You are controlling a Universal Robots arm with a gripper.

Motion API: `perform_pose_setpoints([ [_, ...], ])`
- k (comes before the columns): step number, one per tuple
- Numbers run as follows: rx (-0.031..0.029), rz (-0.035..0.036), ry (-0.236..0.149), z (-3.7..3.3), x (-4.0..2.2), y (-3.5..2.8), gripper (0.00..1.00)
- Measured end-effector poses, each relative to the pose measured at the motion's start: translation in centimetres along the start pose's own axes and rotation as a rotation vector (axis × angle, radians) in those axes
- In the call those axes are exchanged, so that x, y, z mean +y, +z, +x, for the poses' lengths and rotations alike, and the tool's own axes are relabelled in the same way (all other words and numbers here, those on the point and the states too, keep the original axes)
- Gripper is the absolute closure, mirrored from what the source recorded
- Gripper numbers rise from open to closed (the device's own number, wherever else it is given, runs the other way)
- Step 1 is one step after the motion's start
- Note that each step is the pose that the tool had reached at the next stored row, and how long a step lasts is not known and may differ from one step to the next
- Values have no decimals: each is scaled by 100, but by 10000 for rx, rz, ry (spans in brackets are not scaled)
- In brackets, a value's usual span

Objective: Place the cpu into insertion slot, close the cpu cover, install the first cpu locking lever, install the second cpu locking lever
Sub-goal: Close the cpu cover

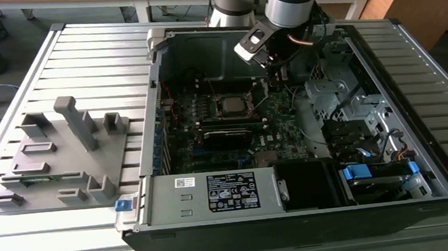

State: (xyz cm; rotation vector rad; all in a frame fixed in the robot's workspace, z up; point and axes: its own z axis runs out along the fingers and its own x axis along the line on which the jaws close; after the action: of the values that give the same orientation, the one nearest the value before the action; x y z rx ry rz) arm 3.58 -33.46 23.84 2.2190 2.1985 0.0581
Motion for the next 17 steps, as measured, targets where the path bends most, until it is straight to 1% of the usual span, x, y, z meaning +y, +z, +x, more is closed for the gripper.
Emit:
perform_pose_setpoints([
  [17, 0, -12, 1, -3, -391, -6, 89],
])
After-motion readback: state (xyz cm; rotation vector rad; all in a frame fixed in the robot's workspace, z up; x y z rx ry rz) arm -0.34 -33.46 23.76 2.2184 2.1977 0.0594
